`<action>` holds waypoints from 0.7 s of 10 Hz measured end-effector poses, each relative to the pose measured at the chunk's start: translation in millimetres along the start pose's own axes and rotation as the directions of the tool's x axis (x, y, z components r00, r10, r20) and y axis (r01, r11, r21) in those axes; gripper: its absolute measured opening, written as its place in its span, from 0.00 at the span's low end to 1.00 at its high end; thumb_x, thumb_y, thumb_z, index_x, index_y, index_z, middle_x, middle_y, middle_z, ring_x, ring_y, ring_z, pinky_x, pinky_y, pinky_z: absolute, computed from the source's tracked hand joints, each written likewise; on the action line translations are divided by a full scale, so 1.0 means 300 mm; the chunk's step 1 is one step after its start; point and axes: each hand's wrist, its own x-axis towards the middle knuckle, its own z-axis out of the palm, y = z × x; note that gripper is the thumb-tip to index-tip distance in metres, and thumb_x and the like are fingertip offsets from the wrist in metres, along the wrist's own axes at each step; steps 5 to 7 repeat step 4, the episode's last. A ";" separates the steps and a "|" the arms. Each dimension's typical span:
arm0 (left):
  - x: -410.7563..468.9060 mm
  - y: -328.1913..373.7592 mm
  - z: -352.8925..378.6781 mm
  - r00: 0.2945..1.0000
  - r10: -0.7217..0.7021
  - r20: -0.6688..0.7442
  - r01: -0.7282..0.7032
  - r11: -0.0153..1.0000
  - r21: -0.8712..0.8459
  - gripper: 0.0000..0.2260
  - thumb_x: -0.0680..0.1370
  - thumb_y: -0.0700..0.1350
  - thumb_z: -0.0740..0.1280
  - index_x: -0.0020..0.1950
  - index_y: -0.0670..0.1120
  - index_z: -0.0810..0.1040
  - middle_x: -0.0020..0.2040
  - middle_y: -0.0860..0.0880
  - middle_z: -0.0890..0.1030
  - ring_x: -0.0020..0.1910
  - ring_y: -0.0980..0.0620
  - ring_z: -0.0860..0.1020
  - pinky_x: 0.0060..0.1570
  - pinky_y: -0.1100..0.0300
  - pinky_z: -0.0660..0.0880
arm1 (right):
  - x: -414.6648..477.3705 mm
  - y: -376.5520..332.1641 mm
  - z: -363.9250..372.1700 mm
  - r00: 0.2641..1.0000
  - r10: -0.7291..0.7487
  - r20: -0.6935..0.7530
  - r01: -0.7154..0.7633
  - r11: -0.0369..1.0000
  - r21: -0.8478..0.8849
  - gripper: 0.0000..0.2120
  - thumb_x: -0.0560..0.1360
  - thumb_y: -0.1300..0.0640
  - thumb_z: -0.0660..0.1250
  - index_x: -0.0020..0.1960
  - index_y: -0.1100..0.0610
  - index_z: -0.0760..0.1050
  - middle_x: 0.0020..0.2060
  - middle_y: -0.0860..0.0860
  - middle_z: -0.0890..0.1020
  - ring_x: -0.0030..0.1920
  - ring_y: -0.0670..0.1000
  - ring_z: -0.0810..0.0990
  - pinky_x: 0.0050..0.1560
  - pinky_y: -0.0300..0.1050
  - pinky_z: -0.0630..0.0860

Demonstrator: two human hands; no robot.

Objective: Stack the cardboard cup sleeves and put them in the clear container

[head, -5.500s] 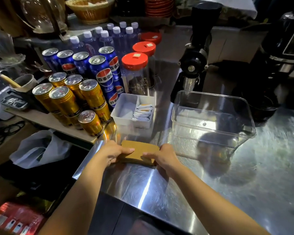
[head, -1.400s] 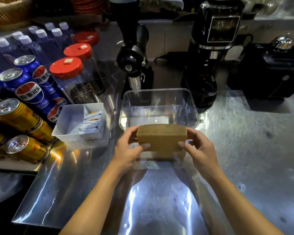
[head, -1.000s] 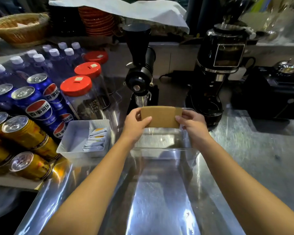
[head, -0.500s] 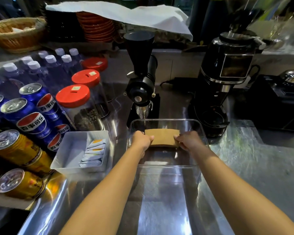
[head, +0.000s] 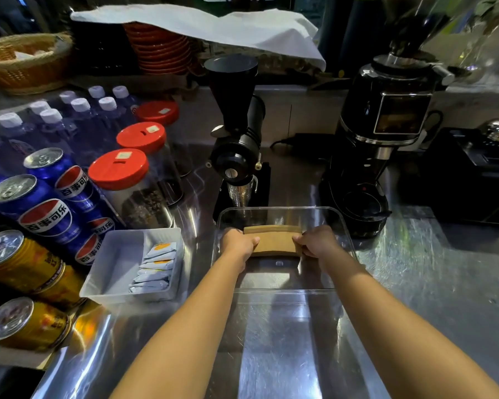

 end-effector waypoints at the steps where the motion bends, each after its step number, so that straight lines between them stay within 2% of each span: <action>1: 0.005 0.004 0.003 1.000 -0.002 -0.010 0.002 1.000 0.018 0.19 0.71 0.39 0.71 0.59 0.38 0.71 0.60 0.38 0.76 0.57 0.40 0.74 0.56 0.51 0.73 | 0.008 0.000 0.006 1.000 -0.002 -0.024 0.001 0.999 -0.041 0.11 0.71 0.60 0.71 0.38 0.60 0.68 0.25 0.55 0.71 0.18 0.49 0.70 0.13 0.30 0.62; 2: -0.007 0.016 0.005 1.000 -0.005 -0.011 0.006 0.998 0.062 0.18 0.72 0.41 0.70 0.59 0.37 0.72 0.59 0.38 0.77 0.56 0.40 0.75 0.54 0.52 0.74 | -0.001 -0.002 0.010 0.999 -0.037 -0.030 0.034 0.993 -0.112 0.10 0.72 0.59 0.69 0.47 0.61 0.70 0.31 0.53 0.73 0.27 0.47 0.71 0.20 0.37 0.64; 3: -0.009 0.023 0.009 1.000 0.015 0.003 -0.016 0.995 0.101 0.16 0.73 0.40 0.68 0.59 0.37 0.72 0.57 0.38 0.77 0.55 0.40 0.75 0.54 0.52 0.75 | -0.002 -0.001 0.012 0.996 -0.086 -0.023 0.081 0.982 -0.173 0.09 0.72 0.57 0.68 0.46 0.60 0.70 0.34 0.53 0.74 0.30 0.48 0.71 0.26 0.40 0.63; 4: -0.037 0.041 -0.004 0.999 0.048 -0.007 -0.046 0.988 0.145 0.18 0.73 0.44 0.66 0.59 0.36 0.71 0.59 0.38 0.76 0.57 0.40 0.74 0.52 0.53 0.73 | -0.026 -0.012 0.000 0.986 -0.162 -0.036 0.151 0.965 -0.215 0.08 0.73 0.56 0.67 0.41 0.60 0.72 0.37 0.55 0.76 0.38 0.54 0.75 0.37 0.42 0.66; 7: -0.037 0.041 -0.004 0.999 0.048 -0.007 -0.046 0.988 0.145 0.18 0.73 0.44 0.66 0.59 0.36 0.71 0.59 0.38 0.76 0.57 0.40 0.74 0.52 0.53 0.73 | -0.026 -0.012 0.000 0.986 -0.162 -0.036 0.151 0.965 -0.215 0.08 0.73 0.56 0.67 0.41 0.60 0.72 0.37 0.55 0.76 0.38 0.54 0.75 0.37 0.42 0.66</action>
